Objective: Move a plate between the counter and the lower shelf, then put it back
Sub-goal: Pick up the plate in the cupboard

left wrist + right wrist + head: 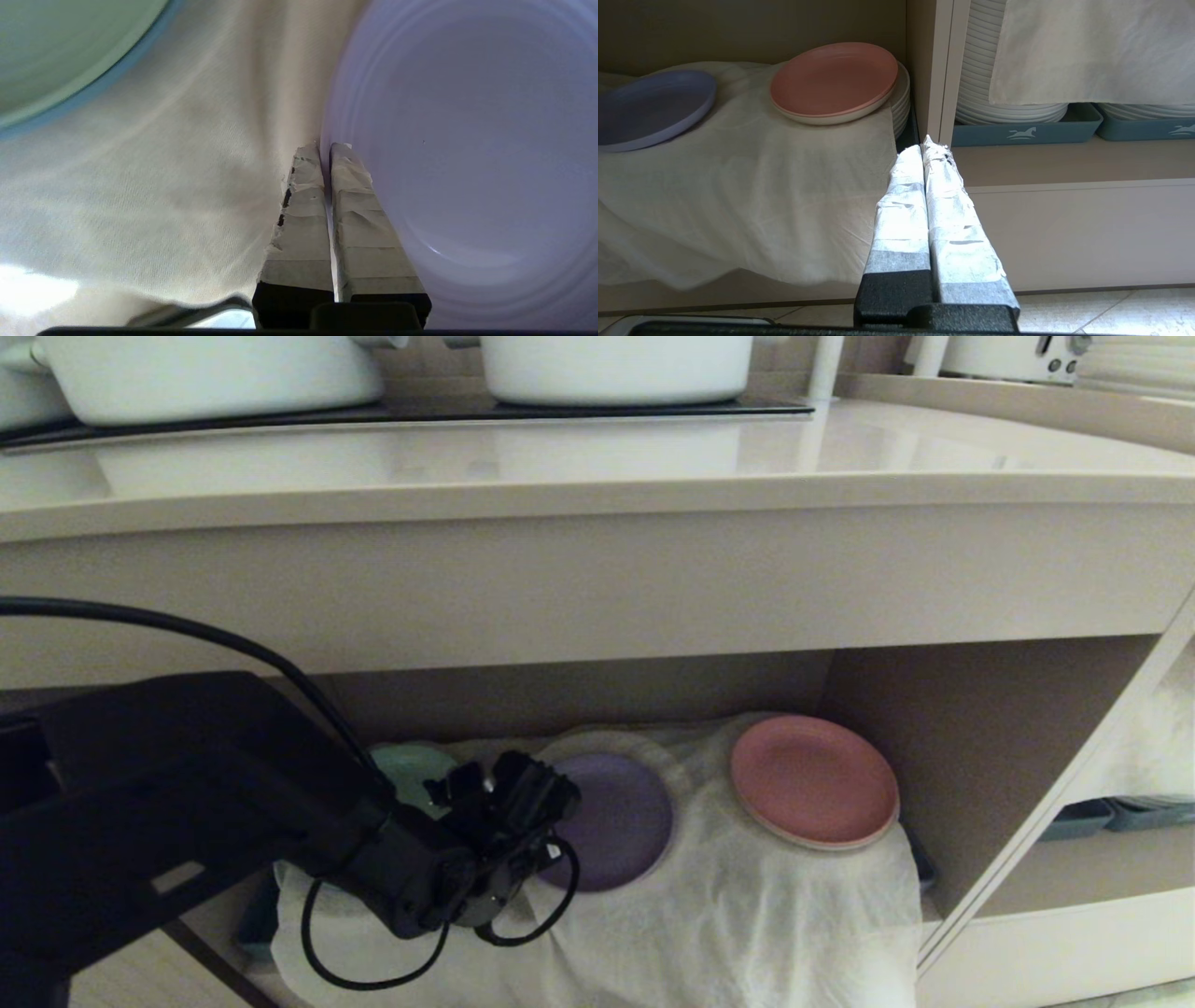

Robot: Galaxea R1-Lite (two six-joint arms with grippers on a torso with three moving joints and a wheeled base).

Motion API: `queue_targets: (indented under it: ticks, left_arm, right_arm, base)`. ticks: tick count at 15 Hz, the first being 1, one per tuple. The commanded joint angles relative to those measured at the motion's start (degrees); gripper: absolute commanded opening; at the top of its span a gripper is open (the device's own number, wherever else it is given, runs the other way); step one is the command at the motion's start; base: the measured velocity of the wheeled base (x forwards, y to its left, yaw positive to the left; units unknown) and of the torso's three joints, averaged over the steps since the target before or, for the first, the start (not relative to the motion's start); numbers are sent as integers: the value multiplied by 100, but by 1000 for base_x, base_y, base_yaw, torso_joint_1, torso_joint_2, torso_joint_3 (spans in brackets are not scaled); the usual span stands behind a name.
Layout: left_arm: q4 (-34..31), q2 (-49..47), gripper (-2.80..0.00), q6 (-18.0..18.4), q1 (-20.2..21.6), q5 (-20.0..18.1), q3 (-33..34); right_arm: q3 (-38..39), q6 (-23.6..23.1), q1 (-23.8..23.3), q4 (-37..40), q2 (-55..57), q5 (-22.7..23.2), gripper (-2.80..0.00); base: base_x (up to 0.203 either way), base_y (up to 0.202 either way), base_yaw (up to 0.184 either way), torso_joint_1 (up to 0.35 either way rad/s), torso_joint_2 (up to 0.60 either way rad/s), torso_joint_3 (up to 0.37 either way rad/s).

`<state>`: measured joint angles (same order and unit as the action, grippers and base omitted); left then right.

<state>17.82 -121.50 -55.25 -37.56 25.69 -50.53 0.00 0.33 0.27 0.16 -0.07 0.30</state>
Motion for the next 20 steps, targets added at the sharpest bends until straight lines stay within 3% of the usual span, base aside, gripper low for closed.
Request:
queue_targets:
  ticks: [1, 10, 20]
  left_arm:
    - [-1, 170, -280, -120, -6, 15, 163]
    - [19, 626, -280, -387, -26, -29, 866]
    - [11, 1123, -280, -402, -94, -29, 1631]
  right_arm:
    - [0, 2, 0, 2, 7, 5, -280]
    - [0, 2, 0, 2, 7, 5, -280]
    - [0, 2, 0, 2, 7, 5, -280]
  base:
    - [0, 0, 0, 0, 0, 0]
    - [0, 0, 0, 0, 0, 0]
    - [0, 0, 0, 0, 0, 0]
